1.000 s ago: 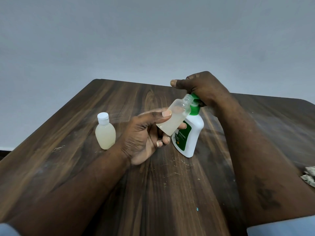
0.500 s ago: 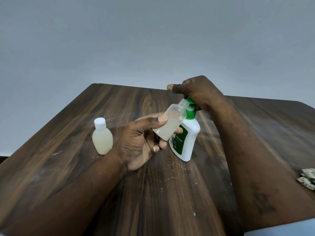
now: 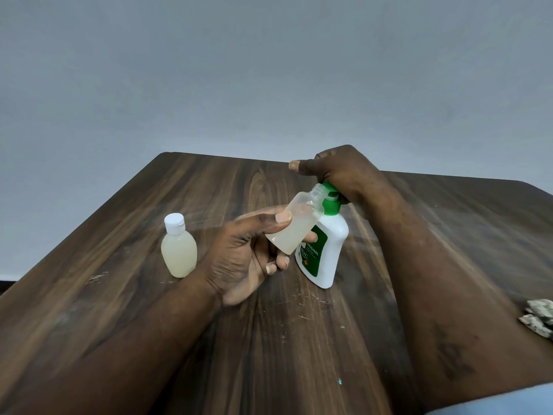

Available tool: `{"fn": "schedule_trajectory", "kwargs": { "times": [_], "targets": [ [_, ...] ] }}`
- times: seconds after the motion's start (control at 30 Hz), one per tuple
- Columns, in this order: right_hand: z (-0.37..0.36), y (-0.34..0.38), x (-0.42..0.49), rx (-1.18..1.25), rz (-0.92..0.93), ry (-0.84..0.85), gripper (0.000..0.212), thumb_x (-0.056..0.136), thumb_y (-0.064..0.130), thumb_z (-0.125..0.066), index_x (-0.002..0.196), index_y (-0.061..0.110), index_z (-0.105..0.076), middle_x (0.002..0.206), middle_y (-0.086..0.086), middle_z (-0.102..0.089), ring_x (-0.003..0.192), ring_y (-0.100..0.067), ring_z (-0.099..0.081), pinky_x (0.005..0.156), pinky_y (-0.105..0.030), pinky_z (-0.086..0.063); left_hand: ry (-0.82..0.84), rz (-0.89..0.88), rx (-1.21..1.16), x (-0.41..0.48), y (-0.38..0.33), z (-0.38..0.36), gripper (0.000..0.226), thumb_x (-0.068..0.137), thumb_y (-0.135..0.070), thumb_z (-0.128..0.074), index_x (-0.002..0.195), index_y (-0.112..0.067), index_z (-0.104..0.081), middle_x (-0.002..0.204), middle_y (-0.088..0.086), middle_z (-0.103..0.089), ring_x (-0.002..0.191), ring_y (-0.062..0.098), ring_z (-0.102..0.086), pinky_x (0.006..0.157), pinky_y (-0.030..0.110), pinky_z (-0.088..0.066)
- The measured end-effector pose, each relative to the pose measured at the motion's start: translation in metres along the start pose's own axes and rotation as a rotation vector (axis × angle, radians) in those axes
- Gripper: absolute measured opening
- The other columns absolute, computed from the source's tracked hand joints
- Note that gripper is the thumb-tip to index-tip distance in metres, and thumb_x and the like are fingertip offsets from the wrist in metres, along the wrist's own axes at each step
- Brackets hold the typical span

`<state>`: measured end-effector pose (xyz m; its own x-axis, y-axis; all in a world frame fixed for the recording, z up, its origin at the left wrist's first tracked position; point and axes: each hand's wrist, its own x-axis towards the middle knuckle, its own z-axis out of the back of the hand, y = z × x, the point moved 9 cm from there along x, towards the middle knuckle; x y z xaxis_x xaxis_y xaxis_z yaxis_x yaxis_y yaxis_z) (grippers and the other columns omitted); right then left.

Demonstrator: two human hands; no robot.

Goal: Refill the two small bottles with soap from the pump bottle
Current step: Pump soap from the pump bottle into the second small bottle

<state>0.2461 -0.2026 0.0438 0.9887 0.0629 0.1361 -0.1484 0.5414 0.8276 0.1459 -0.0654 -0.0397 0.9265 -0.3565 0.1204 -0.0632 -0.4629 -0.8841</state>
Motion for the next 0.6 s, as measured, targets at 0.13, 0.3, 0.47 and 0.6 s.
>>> {"fn": "schedule_trajectory", "kwargs": {
  "times": [0.13,0.3,0.47,0.6],
  "targets": [
    [0.0031,0.0058,-0.0002,0.009,0.032,-0.020,0.061,0.081,0.046,-0.086,0.058,0.020,-0.036,0.058,-0.001,-0.036,0.056,-0.019,-0.032,0.061,-0.034,-0.031,0.011,0.000,-0.012,-0.0012,-0.0014,-0.0019,0.030,0.080,-0.029,-0.064,0.102,-0.018,-0.081,0.099,0.022,-0.073,0.051,0.016,-0.050,0.040,0.019,-0.037],
    [0.0055,0.0074,-0.0012,0.009,0.038,-0.047,0.060,0.081,0.046,-0.086,0.059,0.019,-0.038,0.060,-0.002,-0.038,0.057,-0.019,-0.033,0.062,-0.035,-0.032,0.007,-0.003,-0.013,-0.0010,-0.0029,-0.0023,0.030,0.080,-0.030,-0.063,0.101,-0.019,-0.081,0.099,0.022,-0.074,0.052,0.016,-0.051,0.041,0.020,-0.036],
    [0.0008,0.0009,-0.0001,-0.007,-0.013,-0.023,0.060,0.079,0.046,-0.087,0.058,0.020,-0.037,0.058,0.000,-0.039,0.056,-0.018,-0.035,0.068,-0.037,-0.035,-0.008,0.011,0.001,-0.0014,-0.0013,-0.0005,0.030,0.081,-0.029,-0.062,0.102,-0.018,-0.080,0.099,0.022,-0.074,0.050,0.016,-0.050,0.039,0.019,-0.034],
    [-0.0003,-0.0002,-0.0006,-0.001,-0.009,-0.023,0.058,0.078,0.048,-0.087,0.060,0.020,-0.039,0.062,-0.002,-0.040,0.059,-0.018,-0.036,0.067,-0.037,-0.035,-0.008,0.007,-0.012,-0.0011,-0.0002,-0.0001,0.032,0.083,-0.027,-0.061,0.105,-0.014,-0.079,0.099,0.025,-0.073,0.051,0.017,-0.050,0.038,0.019,-0.036]
  ]
}}
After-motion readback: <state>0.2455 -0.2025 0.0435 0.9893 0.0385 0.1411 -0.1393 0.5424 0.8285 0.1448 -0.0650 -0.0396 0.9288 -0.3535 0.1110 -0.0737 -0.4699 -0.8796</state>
